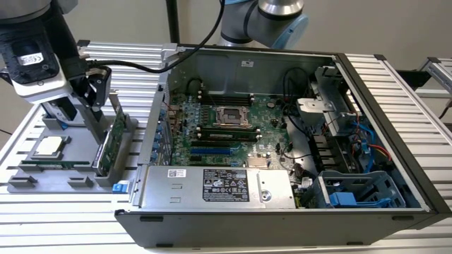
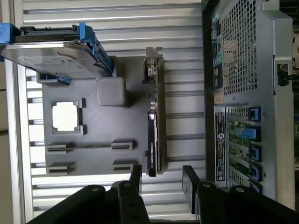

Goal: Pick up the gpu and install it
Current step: 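Pick up the gpu and move the gpu toward the slot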

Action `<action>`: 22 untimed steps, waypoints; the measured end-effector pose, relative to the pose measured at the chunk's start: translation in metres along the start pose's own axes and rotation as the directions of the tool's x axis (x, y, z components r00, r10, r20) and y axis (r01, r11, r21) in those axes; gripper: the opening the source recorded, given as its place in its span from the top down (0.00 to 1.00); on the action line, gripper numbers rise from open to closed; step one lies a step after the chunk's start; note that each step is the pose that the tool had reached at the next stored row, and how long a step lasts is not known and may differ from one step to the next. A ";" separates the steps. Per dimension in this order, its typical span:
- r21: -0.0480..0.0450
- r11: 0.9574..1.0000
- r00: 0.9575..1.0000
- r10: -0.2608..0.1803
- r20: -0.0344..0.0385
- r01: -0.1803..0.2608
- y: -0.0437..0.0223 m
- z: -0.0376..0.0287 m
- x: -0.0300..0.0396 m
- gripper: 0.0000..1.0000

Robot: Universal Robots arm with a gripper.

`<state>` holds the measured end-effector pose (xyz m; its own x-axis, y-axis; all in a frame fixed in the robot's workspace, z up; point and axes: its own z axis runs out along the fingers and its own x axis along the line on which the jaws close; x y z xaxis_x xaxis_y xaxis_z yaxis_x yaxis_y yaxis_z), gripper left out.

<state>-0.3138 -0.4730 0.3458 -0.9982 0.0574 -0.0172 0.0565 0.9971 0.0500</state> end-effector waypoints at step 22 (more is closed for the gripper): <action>0.000 1.000 1.000 0.000 0.000 0.000 -0.0003 0.0097 0.0002 0.00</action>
<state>-0.3138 -0.4728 0.3361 -0.9982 0.0575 -0.0172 0.0566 0.9971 0.0500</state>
